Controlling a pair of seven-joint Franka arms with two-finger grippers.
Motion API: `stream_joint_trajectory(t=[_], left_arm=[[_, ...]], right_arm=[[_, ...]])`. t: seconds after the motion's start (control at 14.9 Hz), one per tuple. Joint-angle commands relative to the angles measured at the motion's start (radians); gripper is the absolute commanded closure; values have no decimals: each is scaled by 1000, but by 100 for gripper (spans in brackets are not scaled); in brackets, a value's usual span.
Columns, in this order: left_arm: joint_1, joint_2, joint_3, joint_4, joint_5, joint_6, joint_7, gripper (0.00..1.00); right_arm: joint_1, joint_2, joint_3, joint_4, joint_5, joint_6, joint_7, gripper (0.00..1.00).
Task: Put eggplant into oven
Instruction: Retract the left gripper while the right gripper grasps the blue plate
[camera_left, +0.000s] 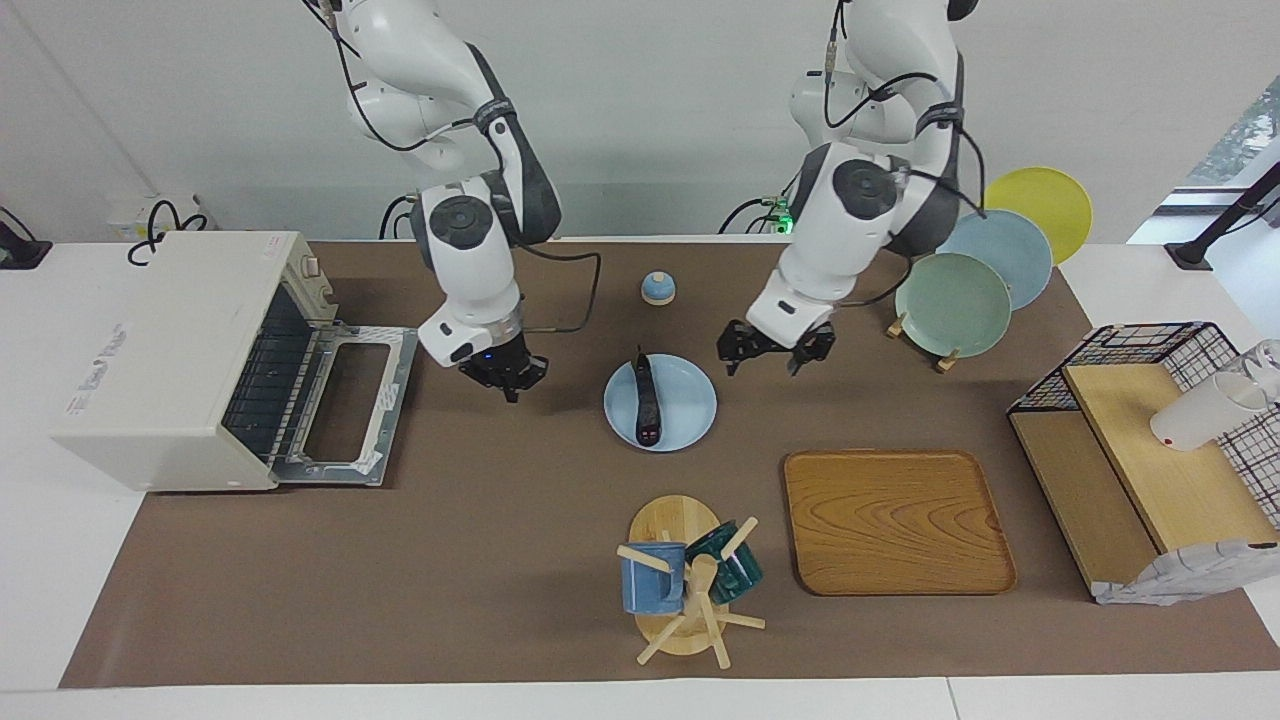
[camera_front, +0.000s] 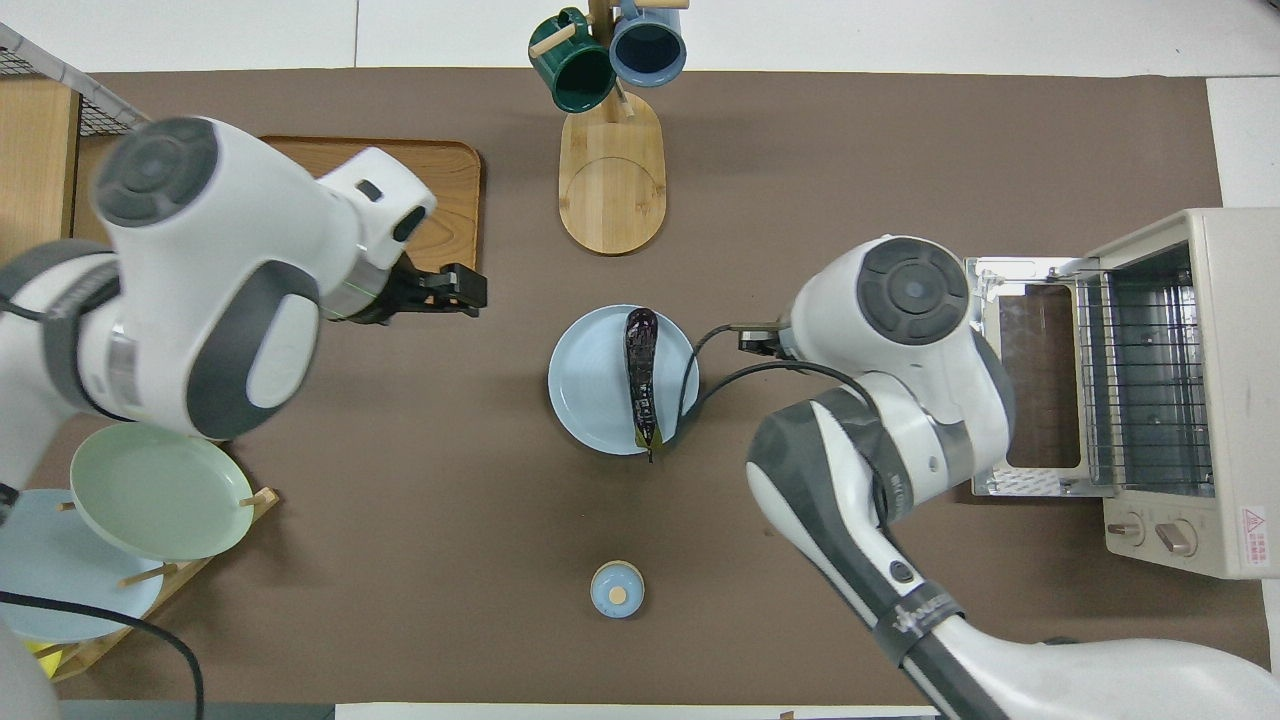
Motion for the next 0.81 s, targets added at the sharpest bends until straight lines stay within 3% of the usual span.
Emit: stream_joint_trajectory(t=[0.0, 0.13, 0.2, 0.27, 0.34, 0.4, 0.74], left_arm=[[117, -21, -8, 48, 8, -90, 114, 0], [177, -47, -10, 48, 48, -114, 200, 0], [204, -55, -10, 48, 50, -125, 236, 0], [223, -64, -10, 48, 52, -128, 257, 0], [232, -67, -10, 48, 55, -128, 260, 0], [232, -69, -7, 48, 55, -128, 260, 0], [234, -116, -7, 49, 131, -188, 259, 0]], right_arm=[[134, 240, 2, 349, -1, -131, 205, 94], [231, 368, 2, 495, -49, -121, 330, 92], [255, 393, 4, 520, -69, -95, 353, 84], [269, 393, 4, 519, -73, -59, 355, 58], [282, 390, 4, 513, -74, -30, 355, 58], [298, 390, 4, 491, -77, -21, 355, 72], [306, 343, 5, 309, -90, 131, 349, 64]])
